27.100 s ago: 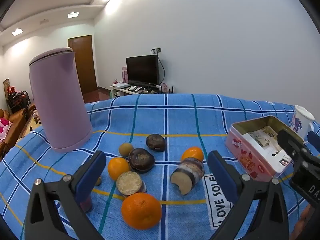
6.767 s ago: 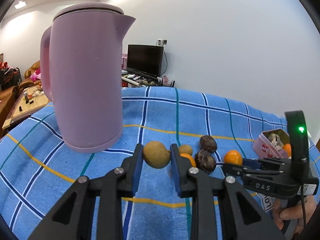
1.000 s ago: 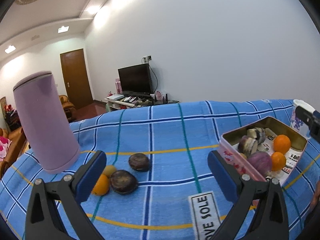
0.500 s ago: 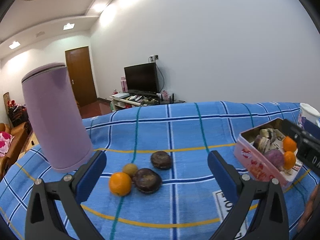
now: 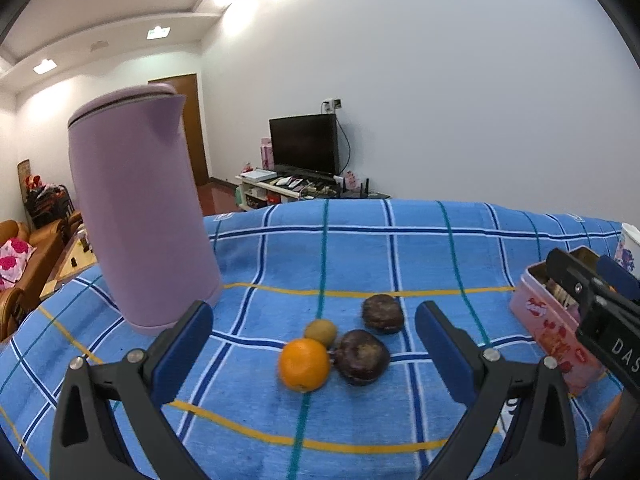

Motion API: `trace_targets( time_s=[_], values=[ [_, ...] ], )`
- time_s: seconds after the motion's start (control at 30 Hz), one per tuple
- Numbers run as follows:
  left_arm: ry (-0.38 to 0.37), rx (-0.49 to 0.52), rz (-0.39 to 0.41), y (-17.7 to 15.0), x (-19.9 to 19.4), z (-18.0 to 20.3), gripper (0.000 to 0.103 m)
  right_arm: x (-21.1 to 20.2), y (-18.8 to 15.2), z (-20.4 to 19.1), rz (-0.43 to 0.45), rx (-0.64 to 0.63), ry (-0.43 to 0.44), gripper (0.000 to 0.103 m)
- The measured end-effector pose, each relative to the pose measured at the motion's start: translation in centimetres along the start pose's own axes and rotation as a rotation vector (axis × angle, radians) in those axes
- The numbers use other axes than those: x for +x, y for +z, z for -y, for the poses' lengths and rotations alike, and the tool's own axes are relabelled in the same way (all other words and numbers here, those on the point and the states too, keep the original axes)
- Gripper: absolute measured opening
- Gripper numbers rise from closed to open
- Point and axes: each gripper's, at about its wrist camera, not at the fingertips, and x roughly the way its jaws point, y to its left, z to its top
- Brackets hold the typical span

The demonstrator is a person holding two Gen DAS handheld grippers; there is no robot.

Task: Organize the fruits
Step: 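Grasp the dark round cake with the right tool while the left tool grasps an orange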

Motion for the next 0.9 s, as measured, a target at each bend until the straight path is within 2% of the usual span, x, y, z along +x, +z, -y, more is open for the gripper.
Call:
trace_targets(
  time_s=[0.13,0.23,0.4,0.47,0.63,0.73,0.83,0.9],
  values=[
    [0.007,0.006,-0.020,0.0,0.5,-1.1,0.103,0.5,0.0,-1.1,-0.007,0.003,0.018,0.086],
    [0.015,-0.009,-0.066,0.1,1.4,-3.2,0.103,0.9,0.0,-1.9,-0.023,-0.002,0.036,0.086],
    [0.092,-0.117,-0.161,0.0,3.5,-8.1,0.103,1.9,-0.2,-3.6,-0.079,-0.040,0.076,0.086],
    [0.118,-0.152,-0.174,0.0,3.7,-9.3,0.103,2.4,-0.3,-4.3,-0.102,-0.047,0.099,0.086],
    [0.193,-0.162,-0.190,-0.4,3.8,-10.8,0.103,3.9,-0.8,-6.2,-0.184,-0.066,0.166,0.086],
    [0.192,-0.166,-0.217,-0.6,4.1,-11.2,0.103,4.6,-1.2,-7.5,-0.229,-0.087,0.219,0.086],
    [0.205,-0.173,-0.212,-0.6,4.0,-11.6,0.103,5.6,-1.8,-9.1,-0.296,-0.116,0.266,0.086],
    [0.213,-0.173,-0.211,-0.6,3.9,-11.7,0.103,6.3,-2.2,-10.1,-0.345,-0.124,0.307,0.082]
  ],
)
